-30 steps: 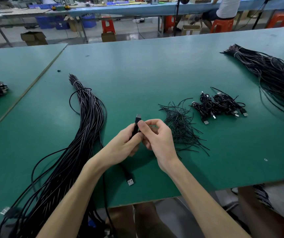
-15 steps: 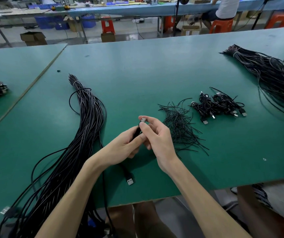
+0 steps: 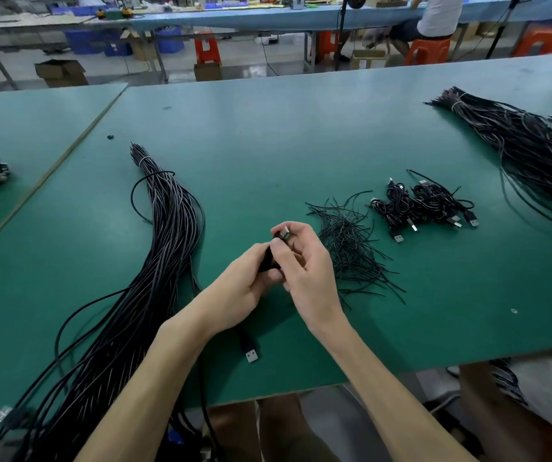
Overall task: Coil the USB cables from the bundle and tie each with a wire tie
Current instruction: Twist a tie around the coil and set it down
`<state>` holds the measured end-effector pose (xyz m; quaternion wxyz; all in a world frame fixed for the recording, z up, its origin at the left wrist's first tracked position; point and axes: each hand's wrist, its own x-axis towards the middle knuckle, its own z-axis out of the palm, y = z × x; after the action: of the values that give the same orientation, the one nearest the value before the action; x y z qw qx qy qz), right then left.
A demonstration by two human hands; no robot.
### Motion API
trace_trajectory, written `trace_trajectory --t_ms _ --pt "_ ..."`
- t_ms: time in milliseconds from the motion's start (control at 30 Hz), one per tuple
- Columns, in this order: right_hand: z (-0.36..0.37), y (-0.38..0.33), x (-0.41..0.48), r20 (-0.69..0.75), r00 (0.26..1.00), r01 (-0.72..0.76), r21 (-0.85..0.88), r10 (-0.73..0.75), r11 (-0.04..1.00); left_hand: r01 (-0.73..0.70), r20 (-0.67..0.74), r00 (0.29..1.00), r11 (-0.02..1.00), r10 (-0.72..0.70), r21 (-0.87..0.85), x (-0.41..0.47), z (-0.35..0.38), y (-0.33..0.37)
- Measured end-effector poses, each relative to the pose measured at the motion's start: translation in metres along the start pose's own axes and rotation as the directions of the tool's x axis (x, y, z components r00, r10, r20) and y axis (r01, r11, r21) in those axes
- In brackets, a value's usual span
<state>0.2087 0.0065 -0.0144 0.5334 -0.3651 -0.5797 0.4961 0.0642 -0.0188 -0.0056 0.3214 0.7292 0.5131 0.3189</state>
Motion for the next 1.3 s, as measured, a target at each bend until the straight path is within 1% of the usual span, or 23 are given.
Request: trace_trajectory --t_ms 67,233,433,600,667,733,833,900,1067,1300 --pt "-0.0004 -0.0002 -0.0015 -0.005 0.999 0.041 -0.010 -0.041 0.999 -0.031 -0.058 0.998 0.996 0.035 0.083 -0.0005 0.0010 -0.0028" --pt "-0.0009 0.0009 -0.0015 0.000 0.998 0.064 -0.054 -0.064 0.996 -0.002 -0.056 0.998 0.987 0.011 0.162 -0.0020 0.0041 -0.0071" --pt "0.0006 0.0015 -0.0015 0.024 0.997 0.076 -0.103 -0.074 0.992 0.065 -0.082 0.995 0.984 -0.052 0.169 -0.0010 0.0046 -0.0037" --pt "0.0009 0.0013 -0.0020 0.043 0.997 0.075 -0.107 -0.071 0.991 0.112 -0.077 0.992 0.969 -0.097 0.222 0.0003 0.0017 -0.0025" --pt "0.0008 0.0022 -0.0022 0.052 0.996 0.072 -0.110 -0.066 0.991 0.112 -0.089 0.992 0.965 -0.093 0.237 -0.0002 0.0026 -0.0037" --pt "0.0013 0.0018 -0.0026 0.054 0.998 0.049 -0.098 -0.043 0.994 0.098 -0.117 0.990 0.970 -0.073 0.222 -0.0006 0.0024 -0.0050" --pt "0.0018 0.0007 -0.0015 0.078 0.997 -0.025 -0.039 0.028 0.999 0.072 -0.151 0.987 0.992 -0.056 0.101 -0.0007 0.0010 -0.0047" --pt "0.0013 0.0013 -0.0002 0.092 0.995 -0.045 -0.032 0.047 0.998 0.069 -0.148 0.987 0.996 -0.062 0.047 0.0000 0.0006 -0.0047" --pt "-0.0019 0.0050 0.0017 0.067 0.997 -0.032 0.002 0.032 0.999 0.047 -0.116 0.993 0.995 -0.038 0.083 0.0017 0.0016 -0.0084" --pt "-0.0026 0.0072 0.0016 0.047 0.996 -0.080 0.113 0.075 0.990 0.059 -0.085 0.995 0.998 -0.057 0.022 -0.0025 -0.0001 0.0008"
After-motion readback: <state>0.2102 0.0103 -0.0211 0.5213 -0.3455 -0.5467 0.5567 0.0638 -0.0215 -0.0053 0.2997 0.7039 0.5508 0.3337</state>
